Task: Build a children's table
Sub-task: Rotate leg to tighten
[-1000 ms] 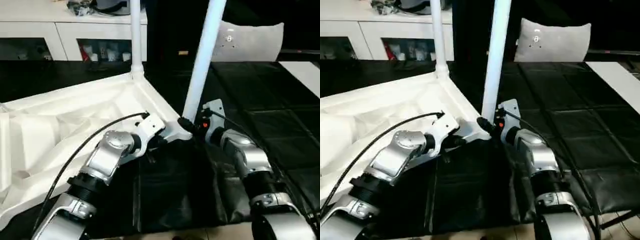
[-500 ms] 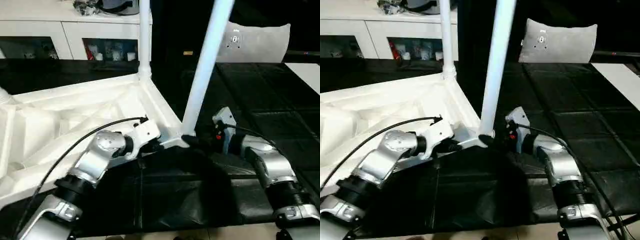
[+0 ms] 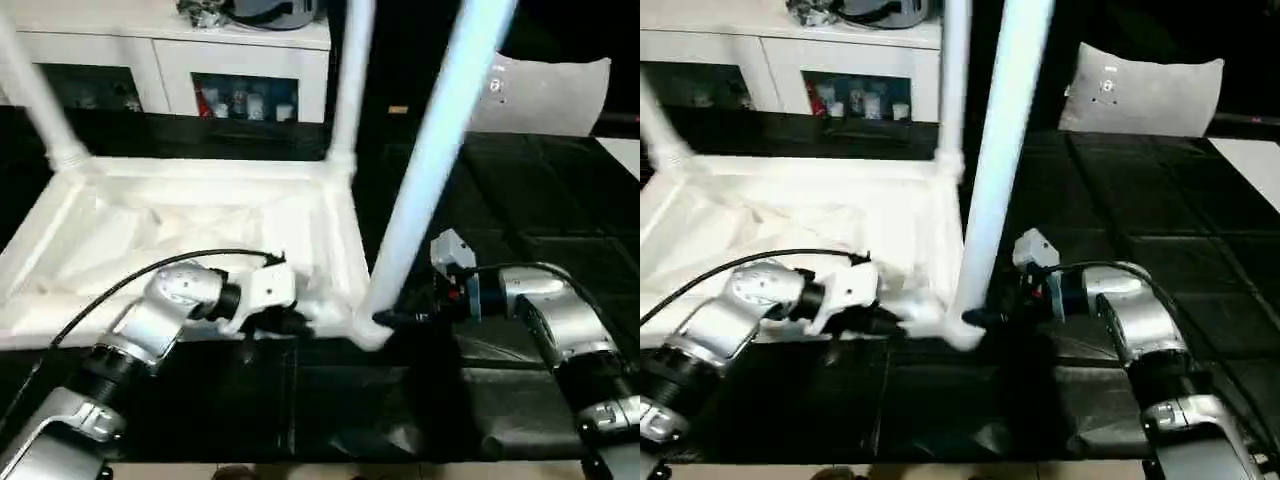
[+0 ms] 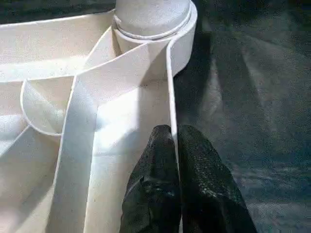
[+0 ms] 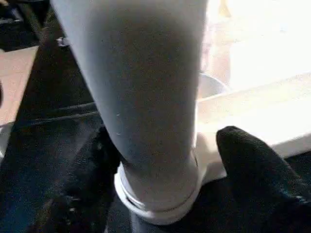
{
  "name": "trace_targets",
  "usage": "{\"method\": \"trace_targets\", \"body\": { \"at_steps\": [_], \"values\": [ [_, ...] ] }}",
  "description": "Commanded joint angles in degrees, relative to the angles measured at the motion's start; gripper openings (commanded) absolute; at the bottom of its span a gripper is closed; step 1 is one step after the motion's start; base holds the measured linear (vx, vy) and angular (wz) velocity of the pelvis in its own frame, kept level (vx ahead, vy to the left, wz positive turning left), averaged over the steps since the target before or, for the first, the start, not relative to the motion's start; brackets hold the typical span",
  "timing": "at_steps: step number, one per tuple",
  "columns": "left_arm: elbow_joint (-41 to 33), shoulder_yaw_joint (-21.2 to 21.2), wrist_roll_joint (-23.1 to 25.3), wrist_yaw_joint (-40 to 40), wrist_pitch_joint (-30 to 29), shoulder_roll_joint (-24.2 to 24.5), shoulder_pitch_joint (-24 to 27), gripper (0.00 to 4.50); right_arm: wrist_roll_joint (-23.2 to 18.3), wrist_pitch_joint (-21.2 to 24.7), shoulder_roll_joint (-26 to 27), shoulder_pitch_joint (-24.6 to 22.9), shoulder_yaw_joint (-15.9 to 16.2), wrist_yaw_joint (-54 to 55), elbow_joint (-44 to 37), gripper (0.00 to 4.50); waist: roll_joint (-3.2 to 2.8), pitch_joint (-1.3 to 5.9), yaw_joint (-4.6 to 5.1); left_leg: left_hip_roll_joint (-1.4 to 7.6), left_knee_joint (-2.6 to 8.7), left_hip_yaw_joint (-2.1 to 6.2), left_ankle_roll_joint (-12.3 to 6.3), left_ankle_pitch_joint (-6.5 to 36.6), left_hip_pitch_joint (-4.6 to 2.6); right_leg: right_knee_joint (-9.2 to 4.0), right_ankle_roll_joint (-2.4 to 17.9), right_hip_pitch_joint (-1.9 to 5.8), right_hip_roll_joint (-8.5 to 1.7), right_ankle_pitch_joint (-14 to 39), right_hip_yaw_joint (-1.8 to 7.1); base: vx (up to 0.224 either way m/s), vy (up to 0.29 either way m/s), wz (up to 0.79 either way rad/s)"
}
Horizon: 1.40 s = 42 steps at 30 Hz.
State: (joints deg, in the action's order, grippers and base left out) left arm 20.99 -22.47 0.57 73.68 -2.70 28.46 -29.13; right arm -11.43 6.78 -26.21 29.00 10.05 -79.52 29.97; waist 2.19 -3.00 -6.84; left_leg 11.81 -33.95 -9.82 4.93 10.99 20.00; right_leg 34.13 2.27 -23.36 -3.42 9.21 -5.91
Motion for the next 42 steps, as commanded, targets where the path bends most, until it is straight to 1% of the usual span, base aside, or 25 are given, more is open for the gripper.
{"method": "trace_targets", "body": {
  "at_steps": [1,3,5,8,9,11,16,17,19,23,24,25,27,28,30,31,33,34,35,36,37,38,39,41,42],
  "values": [
    [-1.74,-2.24,0.17,2.50,1.21,0.07,-0.82,0.00,-0.11,-0.15,-0.76,0.44,0.40,-1.34,-0.31,3.00,0.02,3.75,0.14,1.99,3.73,0.12,-3.37,9.25,-0.19,-4.02,8.41,3.30,-4.93,18.44,3.35,0.000,0.000,0.00],
    [-1.57,-2.15,-0.02,3.75,1.79,0.32,-0.93,0.00,-0.43,0.25,-0.96,0.23,0.94,-2.97,-0.51,2.95,0.00,3.79,0.17,1.98,3.73,0.16,-3.26,8.95,-0.15,-3.89,8.56,3.35,-4.91,17.61,3.33,0.000,0.000,0.00],
    [-1.51,-2.11,-0.10,4.00,1.93,0.35,-0.96,0.00,-0.50,0.18,-0.96,0.21,0.99,-3.23,-0.43,2.65,0.14,3.76,0.18,1.91,3.69,0.10,-3.24,9.26,-0.14,-3.98,8.44,3.37,-4.91,18.02,3.34,0.000,0.000,0.00],
    [-1.61,-2.09,-0.81,4.74,1.88,0.33,-1.01,0.00,-0.95,0.46,-1.03,0.28,1.21,-4.31,-0.07,2.44,0.13,3.77,0.14,1.87,3.66,0.09,-3.22,9.00,-0.07,-3.98,8.34,3.42,-4.89,18.11,3.35,0.000,0.000,0.00],
    [-1.64,-2.12,-0.87,4.93,1.88,0.31,-1.01,0.00,-1.03,0.60,-0.99,0.22,1.20,-4.50,-0.10,2.34,-0.02,3.78,0.14,1.88,3.67,0.11,-3.18,9.09,-0.09,-4.05,8.25,3.38,-4.88,18.43,3.32,0.000,0.000,0.00],
    [-1.68,-2.12,-0.92,5.13,1.85,0.20,-0.99,0.00,-1.20,0.88,-0.81,0.06,1.09,-4.80,-0.21,2.11,0.05,3.77,0.14,1.88,3.68,0.12,-3.12,9.18,-0.12,-4.10,8.11,3.40,-4.88,18.81,3.31,0.000,0.000,0.00],
    [-2.21,-1.62,-1.97,5.28,0.54,-0.63,-0.57,0.00,-2.80,2.52,0.14,-0.58,0.54,-5.23,-1.17,1.93,0.00,3.88,0.13,1.93,3.65,0.13,-3.16,8.73,-0.12,-3.93,8.48,3.44,-4.82,17.55,3.31,0.000,0.000,0.00],
    [-2.50,-1.40,-2.29,5.05,-0.25,-0.87,-0.32,0.00,-3.12,2.77,0.35,-0.68,0.39,-5.29,-1.23,1.92,-0.14,3.88,0.09,1.92,3.63,0.14,-3.14,8.64,-0.07,-3.88,8.67,3.46,-4.84,17.15,3.30,0.000,0.000,0.00],
    [-2.82,-1.10,-2.53,4.40,-1.46,-1.19,-0.01,0.00,-3.51,3.10,0.61,-0.79,0.21,-5.41,-1.26,1.91,-0.01,3.88,0.14,1.86,3.60,0.09,-3.03,8.89,-0.08,-3.92,8.70,3.47,-4.83,17.48,3.28,0.000,0.000,0.00],
    [-3.15,-0.06,-2.74,1.37,-3.93,-2.49,0.58,0.00,-4.72,4.15,2.22,-1.36,-0.50,-4.22,-1.84,1.91,-0.07,3.75,0.15,1.92,3.69,0.19,-2.85,9.48,-0.13,-4.24,8.29,3.44,-4.91,19.08,3.21,0.000,0.000,0.00],
    [-3.78,0.93,-2.14,-3.14,-6.82,-4.24,1.10,0.00,-3.21,5.06,4.79,-1.04,-0.13,0.92,-0.56,1.91,0.03,3.73,0.37,1.88,3.73,0.19,-2.54,9.50,-0.05,-4.15,8.07,3.43,-4.87,19.72,3.22,0.000,0.000,0.00],
    [-3.99,1.22,-1.74,-4.78,-7.73,-4.85,1.23,0.00,-2.24,5.36,5.62,-0.70,0.20,3.17,0.27,1.91,0.02,3.57,0.54,1.87,3.82,0.27,-2.27,9.90,-0.05,-4.29,7.87,3.34,-4.87,20.77,3.13,0.000,0.000,0.00],
    [-5.40,2.75,-1.14,-11.35,-14.03,-8.09,0.86,0.00,0.62,4.35,8.97,1.20,-0.24,12.02,4.69,1.91,0.04,3.24,1.20,1.47,3.77,0.33,-1.08,12.20,-0.55,-5.36,5.94,3.07,-5.11,28.21,2.82,0.000,0.000,0.00],
    [-6.33,3.21,-1.02,-13.63,-16.53,-9.44,0.73,0.00,1.19,3.98,10.36,2.26,-0.87,15.39,6.72,1.90,0.10,3.14,1.56,1.35,3.73,0.44,-0.80,12.75,-0.44,-5.49,5.32,3.12,-5.09,30.03,2.65,0.000,0.000,0.00],
    [-7.53,3.74,0.12,-18.97,-20.62,-12.71,0.18,0.00,1.67,4.41,13.27,3.84,-2.96,23.18,9.74,1.89,0.01,3.12,2.86,1.30,3.78,0.79,-0.27,13.72,-0.31,-6.03,3.91,3.25,-5.12,32.70,2.25,0.000,0.000,0.00],
    [-7.34,3.83,0.60,-20.33,-21.18,-13.50,-0.04,0.00,1.69,4.57,13.82,3.84,-3.47,24.85,9.86,1.89,0.12,3.18,3.14,1.32,3.72,0.81,-0.25,13.84,-0.42,-6.15,3.77,3.21,-5.14,32.54,2.26,0.000,0.000,0.00],
    [-5.33,4.63,1.45,-24.51,-21.79,-16.09,-1.07,0.00,2.44,5.61,15.64,3.84,-4.83,31.04,9.39,1.89,0.26,3.23,3.62,0.95,3.49,0.54,-1.65,13.44,-0.55,-6.39,3.68,2.88,-4.79,31.57,2.41,0.000,0.000,0.00],
    [-4.01,5.17,1.74,-26.81,-21.68,-17.53,-1.68,0.00,2.63,6.19,16.88,4.07,-5.77,34.77,9.22,1.89,0.21,3.28,3.57,0.82,3.38,0.50,-1.87,13.32,-0.65,-6.37,3.60,2.84,-4.78,31.58,2.42,0.000,0.000,0.00],
    [-3.76,5.27,1.81,-27.24,-21.62,-17.79,-1.80,0.00,2.62,6.28,17.12,4.12,-5.97,35.44,9.20,1.89,0.29,3.28,3.64,0.65,3.39,0.46,-2.30,13.19,-0.45,-6.48,3.25,2.88,-4.70,31.89,2.39,0.000,0.000,0.00],
    [-2.84,5.52,2.85,-29.39,-21.44,-18.80,-2.38,0.00,2.24,6.24,18.44,4.14,-6.94,37.63,8.46,2.23,0.28,3.33,3.61,0.60,3.36,0.45,-2.36,13.11,-0.44,-6.59,2.71,2.89,-4.70,32.51,2.26,0.000,0.000,0.00],
    [-2.68,5.49,3.17,-29.80,-21.35,-18.92,-2.51,0.00,2.11,6.11,18.72,4.08,-7.10,37.75,8.17,2.23,0.10,3.33,3.59,0.70,3.43,0.52,-2.33,13.20,-0.50,-6.59,2.48,2.87,-4.70,32.37,2.25,0.000,0.000,0.00],
    [-2.38,5.58,3.85,-30.85,-21.19,-19.17,-2.80,0.00,2.12,5.22,19.31,3.81,-7.25,38.16,7.38,2.44,-0.07,3.48,3.46,0.85,3.50,0.58,-2.43,13.00,-0.54,-6.44,2.75,2.88,-4.81,31.14,2.35,0.000,0.000,0.00],
    [-2.70,5.68,4.35,-31.62,-21.56,-19.36,-2.89,0.00,2.10,4.40,19.73,3.56,-7.34,38.25,6.93,2.61,-0.01,3.63,3.51,1.05,3.63,0.63,-2.54,12.49,-0.28,-6.03,3.48,3.01,-4.75,28.65,2.52,0.000,0.000,0.00],
    [-3.10,5.75,4.52,-31.72,-21.89,-19.27,-2.87,0.00,1.78,4.02,19.91,3.11,-7.45,37.85,6.27,2.78,-0.13,3.71,3.43,1.19,3.72,0.64,-2.69,12.10,-0.23,-5.75,4.36,3.04,-4.77,26.30,2.65,0.000,0.000,0.00],
    [-3.92,5.57,4.86,-31.42,-22.07,-18.60,-2.60,0.00,1.53,3.39,19.60,2.09,-7.42,37.38,5.03,2.86,-0.36,3.67,3.32,1.35,3.79,0.61,-2.96,11.75,-0.21,-5.37,5.70,3.05,-4.69,23.45,2.81,0.000,0.000,0.00]
  ]
}}
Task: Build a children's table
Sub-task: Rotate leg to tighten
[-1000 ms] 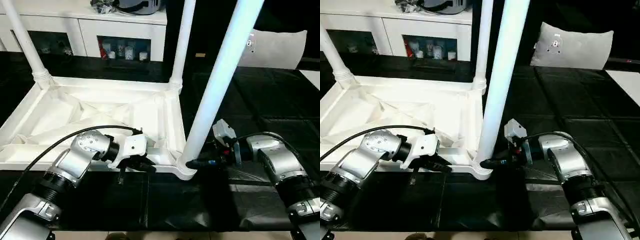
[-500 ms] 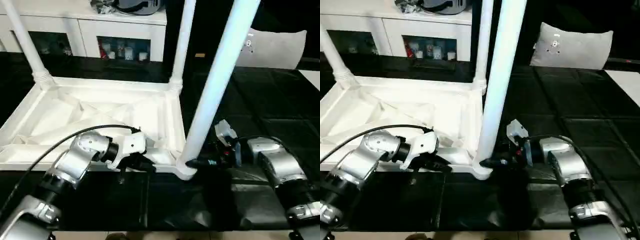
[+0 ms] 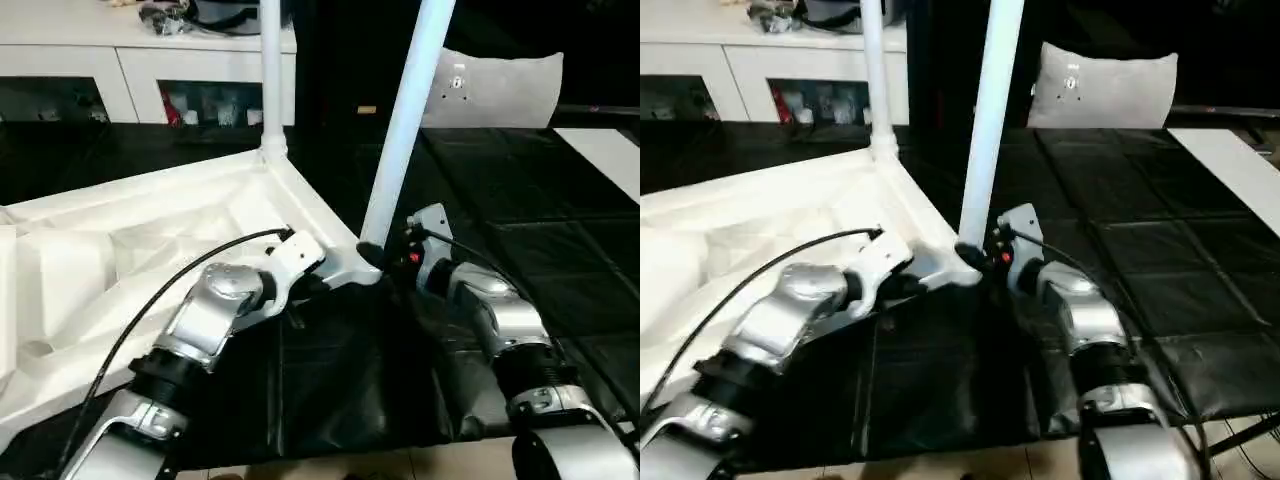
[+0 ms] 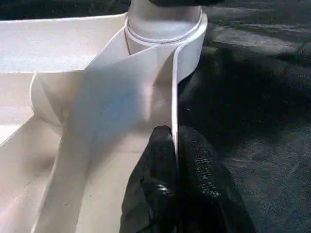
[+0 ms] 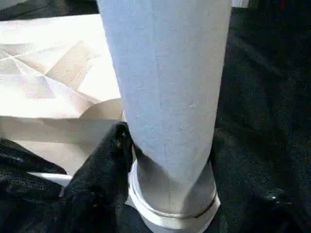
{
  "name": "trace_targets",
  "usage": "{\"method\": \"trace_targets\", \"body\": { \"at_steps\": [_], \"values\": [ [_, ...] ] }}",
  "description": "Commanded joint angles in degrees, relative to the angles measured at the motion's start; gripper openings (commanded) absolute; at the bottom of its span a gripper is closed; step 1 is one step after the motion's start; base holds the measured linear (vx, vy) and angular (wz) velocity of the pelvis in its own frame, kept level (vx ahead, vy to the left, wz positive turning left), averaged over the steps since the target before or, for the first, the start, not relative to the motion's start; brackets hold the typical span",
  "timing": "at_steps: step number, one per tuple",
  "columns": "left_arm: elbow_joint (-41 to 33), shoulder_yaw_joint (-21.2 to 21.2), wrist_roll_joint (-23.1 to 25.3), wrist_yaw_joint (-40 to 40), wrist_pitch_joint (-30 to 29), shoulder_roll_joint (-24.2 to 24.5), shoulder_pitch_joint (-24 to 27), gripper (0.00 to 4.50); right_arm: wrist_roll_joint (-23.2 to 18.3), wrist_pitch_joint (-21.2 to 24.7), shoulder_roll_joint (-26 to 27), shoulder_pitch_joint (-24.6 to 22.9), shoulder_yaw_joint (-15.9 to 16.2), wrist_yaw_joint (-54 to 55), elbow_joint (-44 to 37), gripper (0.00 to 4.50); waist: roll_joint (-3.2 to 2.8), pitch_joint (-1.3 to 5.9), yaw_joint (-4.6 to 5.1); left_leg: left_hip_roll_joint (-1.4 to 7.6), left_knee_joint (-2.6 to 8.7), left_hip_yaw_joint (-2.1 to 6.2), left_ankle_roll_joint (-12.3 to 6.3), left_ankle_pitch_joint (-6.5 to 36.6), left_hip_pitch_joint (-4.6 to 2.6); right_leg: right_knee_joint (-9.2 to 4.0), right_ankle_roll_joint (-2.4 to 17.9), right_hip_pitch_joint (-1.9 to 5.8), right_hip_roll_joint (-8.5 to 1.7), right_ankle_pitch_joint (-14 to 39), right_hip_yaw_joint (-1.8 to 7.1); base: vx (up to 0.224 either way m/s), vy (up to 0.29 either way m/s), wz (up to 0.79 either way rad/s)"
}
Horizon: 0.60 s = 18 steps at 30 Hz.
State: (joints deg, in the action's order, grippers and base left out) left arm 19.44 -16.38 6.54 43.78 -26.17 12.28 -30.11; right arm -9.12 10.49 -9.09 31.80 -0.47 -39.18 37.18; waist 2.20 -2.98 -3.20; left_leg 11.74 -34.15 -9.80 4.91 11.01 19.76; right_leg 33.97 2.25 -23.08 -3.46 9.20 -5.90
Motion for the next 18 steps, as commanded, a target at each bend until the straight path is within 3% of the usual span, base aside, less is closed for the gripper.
{"method": "trace_targets", "body": {
  "at_steps": [1,3,8,13,16,18],
  "values": [
    [-2.41,-0.77,-0.93,-1.24,1.81,-1.85,-1.55,0.00,-0.88,-0.67,2.02,-1.34,3.21,-3.47,-3.03,2.94,-0.31,3.72,-0.41,1.47,3.94,0.52,-3.03,11.55,-0.01,-5.13,5.96,2.76,-4.68,22.74,2.87,0.000,0.000,0.00],
    [-2.11,-1.15,-0.61,-0.06,3.82,-0.17,-1.28,0.00,-1.30,-1.07,-0.34,-3.09,3.34,-6.43,-5.29,3.03,-0.23,3.94,-0.92,1.46,3.84,0.43,-3.59,9.13,0.44,-4.60,7.06,3.18,-4.78,18.99,3.06,0.000,0.000,0.00],
    [-1.75,-1.30,-0.22,2.43,6.00,2.44,-0.36,0.00,-1.52,-2.28,-6.01,-4.55,2.08,-11.45,-5.96,3.47,-0.40,3.97,-1.82,1.44,3.68,0.19,-4.54,7.21,0.50,-4.29,8.13,3.36,-4.77,16.03,3.20,0.000,0.000,0.00],
    [-2.62,-3.28,-0.66,8.44,10.28,6.76,1.25,0.00,-1.77,-4.09,-13.37,-5.79,1.46,-19.29,-7.10,3.95,-0.48,3.73,-2.16,1.50,3.85,0.31,-4.41,8.90,0.46,-4.67,7.18,3.40,-4.72,19.00,3.05,0.000,0.000,0.00],
    [-2.69,-3.88,-1.04,10.43,12.09,7.81,1.49,0.00,-1.76,-4.43,-14.88,-5.91,1.64,-21.08,-7.57,4.29,-0.35,3.67,-2.04,1.34,3.78,0.24,-4.25,9.66,0.42,-4.86,6.55,3.30,-4.69,21.20,2.98,0.000,0.000,0.00],
    [-2.62,-5.30,-0.95,13.69,14.95,9.92,1.76,0.00,-2.73,-4.43,-16.96,-6.04,1.70,-24.82,-8.64,4.29,-0.29,3.67,-2.17,1.35,3.76,0.27,-4.59,9.92,0.32,-4.97,6.14,3.21,-4.68,22.23,2.96,0.000,0.000,0.00]
  ]
}}
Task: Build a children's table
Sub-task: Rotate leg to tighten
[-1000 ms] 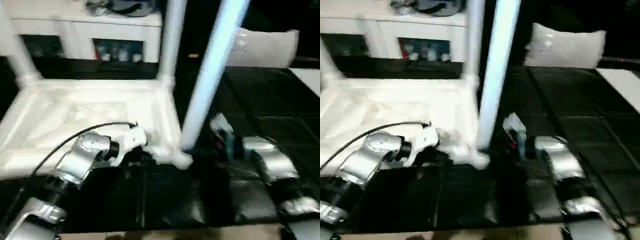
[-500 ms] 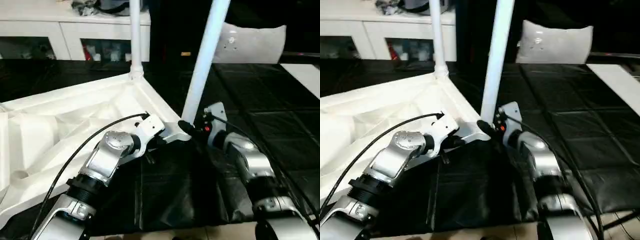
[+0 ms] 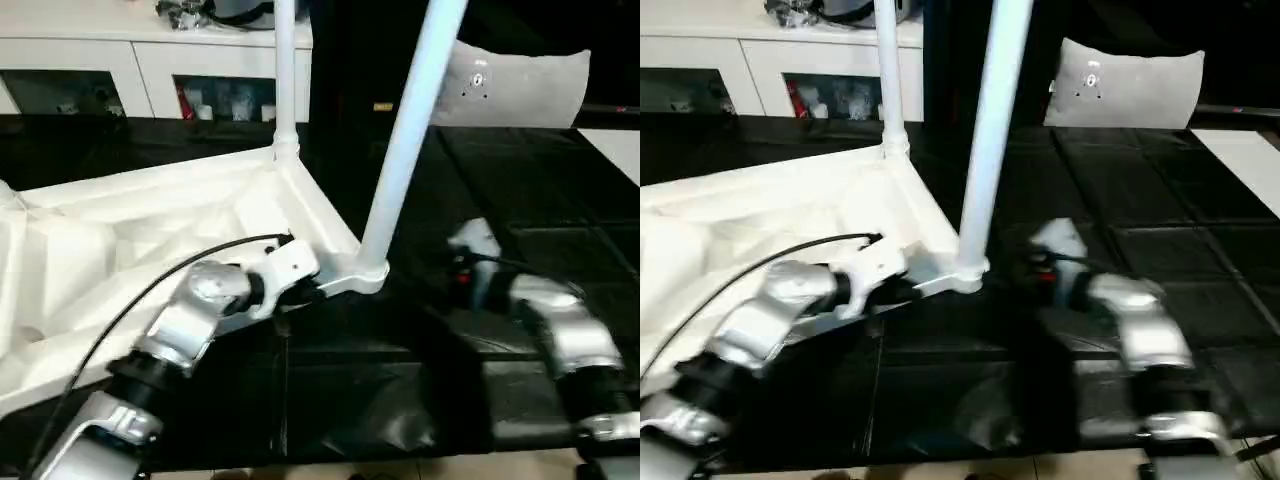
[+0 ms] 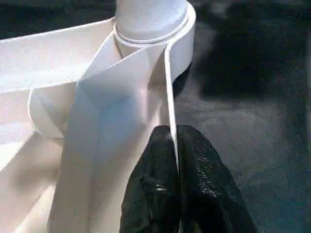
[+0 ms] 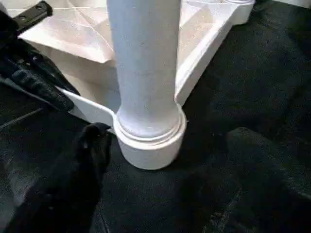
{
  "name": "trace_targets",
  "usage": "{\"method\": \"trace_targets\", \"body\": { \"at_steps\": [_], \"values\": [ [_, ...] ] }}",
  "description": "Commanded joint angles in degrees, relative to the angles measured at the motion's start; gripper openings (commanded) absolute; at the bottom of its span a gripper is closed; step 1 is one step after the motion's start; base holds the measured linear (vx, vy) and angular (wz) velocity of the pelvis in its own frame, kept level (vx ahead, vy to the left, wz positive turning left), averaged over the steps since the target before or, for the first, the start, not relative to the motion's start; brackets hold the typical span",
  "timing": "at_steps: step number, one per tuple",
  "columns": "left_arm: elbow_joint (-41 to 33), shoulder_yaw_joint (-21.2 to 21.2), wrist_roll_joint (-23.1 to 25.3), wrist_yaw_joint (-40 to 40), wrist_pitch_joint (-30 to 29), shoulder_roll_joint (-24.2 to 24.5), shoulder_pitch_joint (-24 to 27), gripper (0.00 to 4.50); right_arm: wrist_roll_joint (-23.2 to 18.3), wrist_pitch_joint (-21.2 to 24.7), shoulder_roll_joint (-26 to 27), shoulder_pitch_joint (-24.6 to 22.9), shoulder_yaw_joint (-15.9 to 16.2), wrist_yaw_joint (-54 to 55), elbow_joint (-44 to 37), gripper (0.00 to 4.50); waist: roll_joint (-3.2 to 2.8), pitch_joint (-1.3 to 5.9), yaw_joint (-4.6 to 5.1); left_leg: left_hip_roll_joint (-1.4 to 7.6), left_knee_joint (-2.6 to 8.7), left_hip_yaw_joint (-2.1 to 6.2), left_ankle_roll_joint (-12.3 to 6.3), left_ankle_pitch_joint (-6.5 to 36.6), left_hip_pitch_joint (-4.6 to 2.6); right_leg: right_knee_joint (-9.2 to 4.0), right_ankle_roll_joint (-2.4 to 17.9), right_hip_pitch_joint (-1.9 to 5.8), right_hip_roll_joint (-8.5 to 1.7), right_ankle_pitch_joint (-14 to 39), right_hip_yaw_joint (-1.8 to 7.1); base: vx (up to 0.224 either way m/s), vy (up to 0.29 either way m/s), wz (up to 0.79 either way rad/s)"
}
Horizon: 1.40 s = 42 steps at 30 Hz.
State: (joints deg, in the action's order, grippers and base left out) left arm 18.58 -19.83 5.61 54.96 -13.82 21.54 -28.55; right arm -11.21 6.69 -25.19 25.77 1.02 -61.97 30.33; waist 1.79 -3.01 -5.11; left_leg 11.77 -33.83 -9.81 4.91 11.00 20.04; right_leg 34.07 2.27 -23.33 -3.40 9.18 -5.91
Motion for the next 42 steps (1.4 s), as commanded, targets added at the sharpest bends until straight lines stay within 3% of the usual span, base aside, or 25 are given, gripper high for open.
{"method": "trace_targets", "body": {
  "at_steps": [1,4,9,11,15,29,33,36,37,39,40,42],
  "values": [
    [-1.73,-2.75,-0.01,4.85,4.90,2.09,0.42,0.00,-1.71,-0.18,-2.19,-0.37,0.60,-5.64,-3.19,4.29,0.08,3.73,-0.28,1.39,3.45,0.27,-4.62,9.80,0.01,-4.97,6.08,3.41,-4.75,21.99,3.04,0.000,0.000,0.00],
    [-1.88,-3.48,-0.79,8.44,7.06,3.67,0.55,0.00,-3.32,0.51,-3.81,-1.12,1.81,-11.32,-5.50,4.29,-0.03,3.74,-0.54,1.67,3.49,0.29,-5.17,9.71,-0.04,-4.73,6.69,3.34,-4.65,20.27,3.05,0.000,0.000,0.00],
    [-2.06,-4.08,-2.91,14.70,9.58,5.15,-0.03,0.00,-3.94,1.03,-4.64,-1.54,5.33,-17.61,-6.53,3.85,-0.03,3.70,-1.42,1.91,3.55,0.16,-4.46,10.28,-0.38,-4.73,7.56,3.09,-4.78,20.96,3.11,0.000,0.000,0.00],
    [-1.98,-4.23,-3.15,15.61,10.10,5.28,-0.19,0.00,-3.62,0.90,-4.44,-1.30,5.72,-17.88,-6.05,3.66,-0.12,3.75,-1.68,2.04,3.58,0.16,-4.01,10.28,-0.61,-4.48,8.32,2.97,-4.81,19.44,3.21,0.000,0.000,0.00],
    [-1.72,-5.66,-4.69,20.11,12.64,6.14,-0.97,0.00,-1.44,-0.39,-3.08,-0.03,7.94,-18.68,-3.49,3.33,0.03,3.74,-1.89,1.88,3.58,0.16,-3.46,10.55,-0.30,-4.35,8.27,3.17,-4.88,19.48,3.23,0.000,0.000,0.00],
    [-2.10,-5.64,-5.88,22.76,13.15,6.51,-0.34,0.00,-3.00,0.17,-1.98,0.63,8.96,-21.97,-1.77,2.38,0.34,3.76,-2.55,1.92,3.58,0.16,-3.13,9.55,-0.17,-4.20,7.37,3.30,-4.93,19.90,3.23,0.000,0.000,0.00],
    [-1.92,-4.47,-6.74,21.39,10.03,5.82,0.37,0.00,-5.06,2.37,-1.27,-0.90,8.44,-22.78,-3.67,2.04,0.25,3.79,-2.56,1.95,3.58,0.14,-3.05,9.39,-0.23,-4.16,7.50,3.27,-4.87,19.65,3.24,0.000,0.000,0.00],
    [-2.02,-2.60,-7.36,17.67,4.72,4.28,0.86,0.00,-6.47,6.14,0.45,-3.01,7.56,-18.86,-7.32,2.01,-0.04,3.71,-2.59,2.00,3.70,0.18,-2.82,9.44,-0.20,-4.24,7.55,3.31,-4.85,19.33,3.26,0.000,0.000,0.00],
    [-2.02,-2.50,-7.21,17.17,4.24,4.18,0.86,0.00,-6.39,6.52,0.60,-3.12,7.49,-18.21,-7.54,2.01,0.11,3.75,-2.61,1.99,3.67,0.21,-2.75,9.70,-0.30,-4.31,7.41,3.28,-4.90,19.78,3.22,0.000,0.000,0.00],
    [-2.01,-2.09,-6.86,15.27,2.66,3.52,0.80,0.00,-5.70,7.80,1.67,-3.13,7.19,-14.91,-7.83,2.00,0.12,3.44,-2.36,1.62,3.73,0.23,-2.44,11.31,-0.34,-4.99,5.93,3.14,-4.84,24.66,2.98,0.000,0.000,0.00],
    [-2.04,-1.64,-6.83,13.72,1.35,2.78,0.76,0.00,-4.95,8.83,2.95,-2.90,6.92,-11.59,-7.79,2.00,-0.42,3.35,-2.22,1.70,3.86,0.31,-2.01,11.85,-0.48,-5.07,5.75,2.93,-4.95,25.94,3.00,0.000,0.000,0.00],
    [-2.51,-0.35,-6.92,8.82,-3.31,0.08,0.53,0.00,-2.96,11.51,7.33,-1.86,5.86,-1.38,-7.08,1.99,-0.13,3.23,-1.51,1.33,3.85,0.56,-0.82,13.52,-0.58,-5.94,3.77,3.00,-5.03,30.77,2.54,0.000,0.000,0.00]
  ]
}}
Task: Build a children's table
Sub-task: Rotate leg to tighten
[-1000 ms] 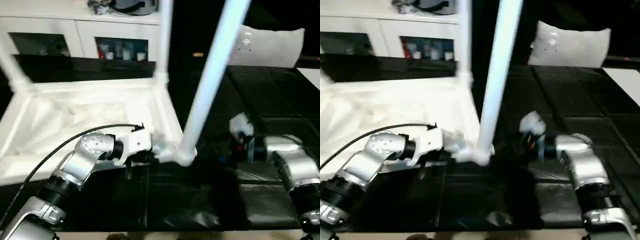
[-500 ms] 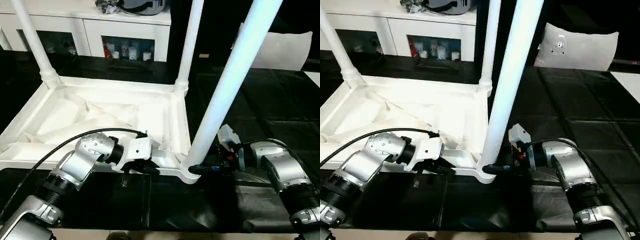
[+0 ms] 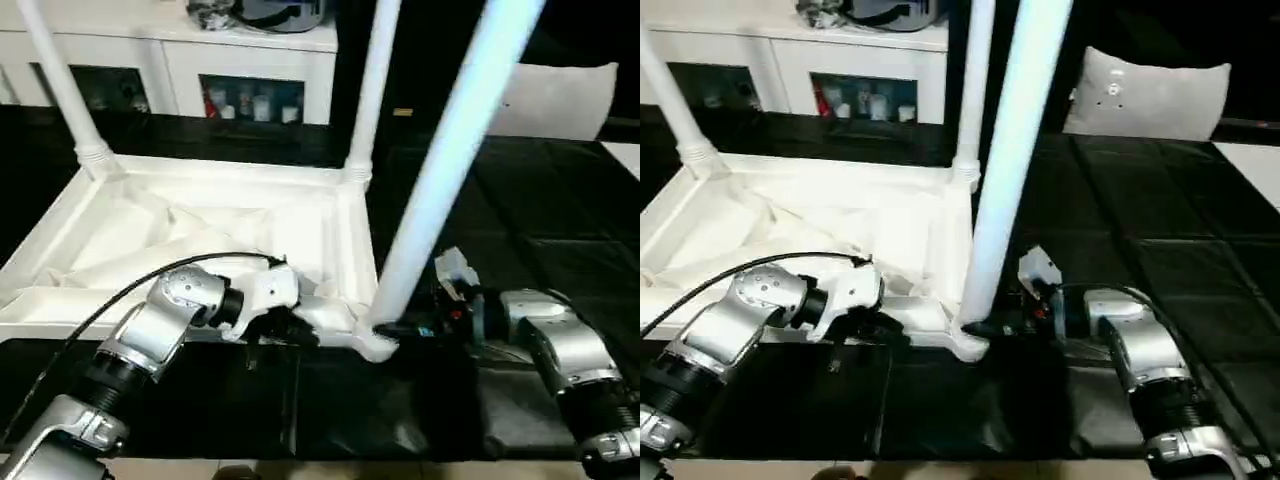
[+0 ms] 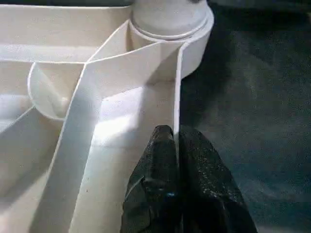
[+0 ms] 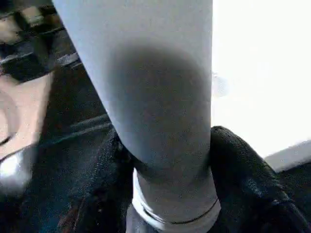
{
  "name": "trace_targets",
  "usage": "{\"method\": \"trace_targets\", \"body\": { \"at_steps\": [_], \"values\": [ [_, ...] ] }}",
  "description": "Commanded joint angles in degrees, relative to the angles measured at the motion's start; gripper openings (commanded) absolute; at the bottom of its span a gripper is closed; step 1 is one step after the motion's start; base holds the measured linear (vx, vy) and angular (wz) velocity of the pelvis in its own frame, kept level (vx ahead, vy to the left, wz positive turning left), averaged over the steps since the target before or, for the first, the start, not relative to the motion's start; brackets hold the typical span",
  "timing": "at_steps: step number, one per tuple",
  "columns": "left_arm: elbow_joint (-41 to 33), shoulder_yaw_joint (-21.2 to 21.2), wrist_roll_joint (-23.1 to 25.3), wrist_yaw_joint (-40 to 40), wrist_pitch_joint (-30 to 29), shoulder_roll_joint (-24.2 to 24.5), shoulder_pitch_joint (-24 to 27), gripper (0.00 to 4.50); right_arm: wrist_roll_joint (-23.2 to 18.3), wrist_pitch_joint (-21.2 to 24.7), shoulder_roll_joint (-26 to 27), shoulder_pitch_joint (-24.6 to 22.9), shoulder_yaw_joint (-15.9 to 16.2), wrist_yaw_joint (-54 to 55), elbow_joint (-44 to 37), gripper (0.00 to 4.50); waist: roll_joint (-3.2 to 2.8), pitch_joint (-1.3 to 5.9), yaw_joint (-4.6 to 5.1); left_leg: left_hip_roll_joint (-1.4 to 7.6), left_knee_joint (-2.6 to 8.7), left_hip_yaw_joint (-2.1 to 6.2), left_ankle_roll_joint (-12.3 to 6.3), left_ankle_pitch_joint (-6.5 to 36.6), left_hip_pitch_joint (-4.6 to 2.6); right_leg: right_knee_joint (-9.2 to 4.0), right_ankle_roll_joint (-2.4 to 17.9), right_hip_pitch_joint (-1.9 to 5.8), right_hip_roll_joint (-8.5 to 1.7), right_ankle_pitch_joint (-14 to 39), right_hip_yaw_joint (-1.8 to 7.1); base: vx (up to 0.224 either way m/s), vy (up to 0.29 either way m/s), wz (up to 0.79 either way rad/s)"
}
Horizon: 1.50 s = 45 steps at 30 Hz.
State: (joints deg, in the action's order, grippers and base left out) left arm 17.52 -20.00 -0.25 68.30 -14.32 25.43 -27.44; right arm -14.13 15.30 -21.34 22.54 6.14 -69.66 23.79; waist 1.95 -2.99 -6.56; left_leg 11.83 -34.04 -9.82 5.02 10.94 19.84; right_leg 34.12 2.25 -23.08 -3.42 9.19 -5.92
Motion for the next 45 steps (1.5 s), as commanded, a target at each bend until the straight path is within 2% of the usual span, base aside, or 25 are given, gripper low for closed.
{"method": "trace_targets", "body": {
  "at_steps": [1,3,4,6,7,8,10,12,14,18,21,24,28,30,32,33,34,35,36,38,39,41,43,44,45],
  "values": [
    [-1.81,0.22,-0.95,-6.27,-4.54,-4.87,-0.68,0.00,0.85,3.71,5.12,1.68,0.42,9.98,-0.44,1.99,-0.24,3.22,0.36,1.27,4.08,0.63,-0.48,13.85,-0.28,-5.91,3.43,2.82,-4.97,31.21,2.48,0.000,0.000,0.00],
    [-2.40,0.91,-0.19,-11.02,-8.15,-7.92,-1.03,0.00,2.88,5.01,8.95,3.01,-0.51,18.81,1.25,1.99,-0.16,3.25,2.01,1.11,4.20,1.07,0.54,14.03,0.27,-6.04,2.36,3.19,-5.04,32.37,2.03,0.000,0.000,0.00],
    [-2.51,1.03,0.11,-12.55,-9.19,-9.08,-1.22,0.00,3.46,5.29,10.32,3.67,-1.09,22.20,2.10,1.99,-0.38,3.30,2.29,1.02,4.14,1.13,0.54,14.20,0.30,-6.11,2.19,3.27,-5.06,32.66,1.95,0.000,0.000,0.00],
    [-1.76,1.48,0.68,-16.41,-10.28,-11.79,-1.94,0.00,3.97,5.42,13.26,5.11,-2.94,29.78,4.17,1.99,-0.27,3.15,3.20,0.72,3.75,0.77,-0.62,15.09,-0.39,-6.79,2.37,2.43,-4.84,33.04,2.07,0.000,0.000,0.00],
    [-0.72,1.54,1.23,-18.60,-10.14,-13.42,-2.63,0.00,4.45,4.73,14.66,6.09,-3.99,34.03,5.83,1.99,-0.11,3.22,3.27,0.53,3.62,0.76,-0.90,15.11,-0.40,-6.91,2.16,2.51,-4.85,33.64,1.96,0.000,0.000,0.00],
    [0.12,1.61,1.68,-20.21,-9.81,-14.62,-3.11,0.00,4.84,3.61,15.38,6.62,-4.47,36.18,6.87,1.99,-0.30,3.23,3.37,0.41,3.56,0.62,-1.23,14.76,-0.44,-7.10,1.83,2.35,-4.80,34.07,2.02,0.000,0.000,0.00],
    [1.47,1.69,2.38,-22.50,-8.96,-16.22,-3.86,0.00,4.80,2.02,16.14,7.08,-5.17,37.71,7.90,1.99,-0.38,3.37,3.33,0.52,3.62,0.65,-1.56,14.47,-0.60,-7.05,1.93,2.38,-4.73,32.69,1.97,0.000,0.000,0.00],
    [2.40,1.18,3.74,-24.11,-7.46,-17.08,-4.52,0.00,4.96,0.70,17.22,6.97,-6.64,39.95,7.79,2.52,-0.38,3.57,3.15,0.92,3.91,0.69,-2.11,13.47,-0.29,-6.35,2.99,2.57,-4.68,28.12,2.37,0.000,0.000,0.00],
    [2.58,1.12,4.52,-24.49,-7.31,-17.06,-4.71,0.00,5.46,0.14,17.36,6.73,-7.01,40.45,7.25,2.76,-0.45,3.81,2.95,1.19,4.00,0.68,-2.34,11.76,-0.09,-5.57,4.59,2.81,-4.77,23.71,2.74,0.000,0.000,0.00],
    [3.89,0.88,6.09,-24.70,-5.54,-15.29,-5.17,0.00,7.62,-1.12,14.89,5.46,-6.03,40.24,5.51,3.02,-0.37,3.97,2.42,1.27,3.88,0.38,-3.00,8.60,0.15,-4.79,6.86,3.10,-4.84,17.95,3.08,0.000,0.000,0.00],
    [5.85,0.97,7.12,-24.94,-2.83,-14.12,-5.68,0.00,6.71,-0.99,13.38,4.80,-6.76,39.45,4.48,3.31,-0.29,3.92,2.00,1.17,3.87,0.24,-3.27,8.14,0.25,-4.84,6.35,3.24,-4.82,18.72,3.15,0.000,0.000,0.00],
    [7.71,1.49,7.96,-25.95,-0.54,-13.11,-6.01,0.00,6.53,-1.20,11.49,3.42,-6.91,38.13,2.51,3.48,-0.16,3.62,1.49,1.09,3.99,0.21,-3.19,9.32,0.14,-5.48,4.11,3.08,-4.83,22.80,3.01,0.000,0.000,0.00],
    [7.64,3.27,7.31,-28.05,3.51,-12.73,-4.88,0.00,5.76,-1.01,8.83,-0.17,-8.10,36.15,-3.47,3.88,0.24,3.50,1.47,1.01,4.07,0.32,-2.92,10.36,0.20,-5.94,1.36,3.06,-4.87,27.17,2.84,0.000,0.000,0.00],
    [6.46,3.58,6.39,-27.17,2.97,-12.69,-4.19,0.54,5.60,-0.63,8.24,-1.06,-7.89,35.28,-5.10,4.16,0.42,3.56,1.74,0.74,3.88,0.25,-3.10,10.02,0.41,-6.14,0.52,2.97,-4.83,28.49,2.72,0.000,0.000,0.00],
    [5.03,3.65,5.60,-26.10,2.87,-12.54,-3.41,0.59,5.62,-0.28,7.61,-1.86,-7.42,34.38,-6.61,4.29,0.24,3.63,1.75,0.72,3.77,0.26,-3.35,9.79,0.37,-6.29,0.88,2.91,-4.92,28.78,2.63,0.000,0.000,0.00],
    [3.09,3.88,4.44,-24.86,2.24,-12.39,-2.29,0.70,5.52,0.50,6.67,-2.82,-6.57,32.94,-8.61,4.39,-1.05,3.61,1.67,0.95,3.91,0.42,-3.34,10.04,0.17,-6.14,1.90,2.68,-4.88,27.77,2.66,0.000,0.000,0.00],
    [0.55,3.94,3.53,-23.67,1.19,-12.00,-0.87,0.70,4.89,2.25,5.58,-3.71,-5.45,30.73,-10.87,4.39,-0.67,3.63,1.87,1.24,3.96,0.41,-3.33,10.32,0.20,-6.14,2.25,2.77,-4.71,26.60,2.67,0.000,0.000,0.00],
    [-2.16,4.47,3.01,-23.70,0.42,-11.71,0.73,0.81,3.45,4.19,4.59,-4.41,-4.11,27.83,-13.59,4.46,-0.63,3.56,1.76,1.46,4.11,0.45,-3.57,10.64,0.19,-5.84,3.07,2.72,-4.64,24.69,2.75,0.000,0.000,0.00],
    [-3.87,4.87,2.75,-23.90,-0.11,-11.54,1.76,0.90,2.39,5.47,3.99,-4.84,-3.25,25.90,-15.36,4.49,-0.56,3.83,1.75,1.65,4.10,0.53,-3.81,9.84,0.42,-5.29,4.18,3.13,-4.69,21.32,2.88,0.000,0.000,0.00],
    [-6.12,5.38,2.52,-23.93,-1.08,-10.97,2.82,0.96,1.60,5.99,4.04,-4.69,-2.58,24.79,-16.55,4.50,-0.41,3.75,1.87,1.77,4.16,0.56,-4.19,9.42,0.60,-4.85,5.46,3.18,-4.62,18.61,2.93,0.000,0.000,0.00],
    [-8.24,6.01,2.29,-23.94,-2.25,-9.99,3.73,1.05,1.10,5.97,4.47,-4.24,-2.07,24.36,-17.32,4.50,-0.54,3.72,1.78,1.65,4.07,0.38,-4.07,9.88,0.27,-5.12,5.45,2.91,-4.61,19.63,2.94,0.000,0.000,0.00],
    [-11.52,6.93,2.34,-23.38,-4.49,-7.83,5.00,1.21,0.80,5.80,5.34,-3.13,-1.64,24.16,-17.04,4.50,0.12,3.57,1.77,1.61,4.15,0.32,-3.80,9.71,0.38,-5.20,5.27,2.93,-4.67,20.78,2.95,0.000,0.000,0.00],
    [-15.38,7.94,2.46,-22.32,-7.08,-4.87,6.60,1.32,0.66,5.67,6.23,-1.82,-1.19,23.98,-16.31,4.50,-0.09,3.47,1.74,1.67,4.27,0.46,-3.23,10.37,0.20,-5.17,4.96,2.80,-4.84,23.08,2.96,0.000,0.000,0.00],
    [-15.90,8.08,2.47,-22.14,-7.44,-4.46,6.82,1.37,0.68,5.62,6.36,-1.63,-1.12,23.96,-16.15,4.50,0.67,3.40,1.87,1.64,4.26,0.35,-3.23,10.42,0.20,-5.32,4.67,2.73,-4.74,23.72,2.95,0.000,0.000,0.00],
    [-18.33,8.63,2.70,-20.99,-8.95,-2.19,8.02,1.49,1.05,5.29,7.01,-0.69,-0.64,23.96,-15.18,4.50,-0.10,3.18,1.91,1.68,4.37,0.41,-2.63,11.16,-0.06,-5.52,4.32,2.39,-4.74,25.10,3.00,0.000,0.000,0.00]
  ]
}}
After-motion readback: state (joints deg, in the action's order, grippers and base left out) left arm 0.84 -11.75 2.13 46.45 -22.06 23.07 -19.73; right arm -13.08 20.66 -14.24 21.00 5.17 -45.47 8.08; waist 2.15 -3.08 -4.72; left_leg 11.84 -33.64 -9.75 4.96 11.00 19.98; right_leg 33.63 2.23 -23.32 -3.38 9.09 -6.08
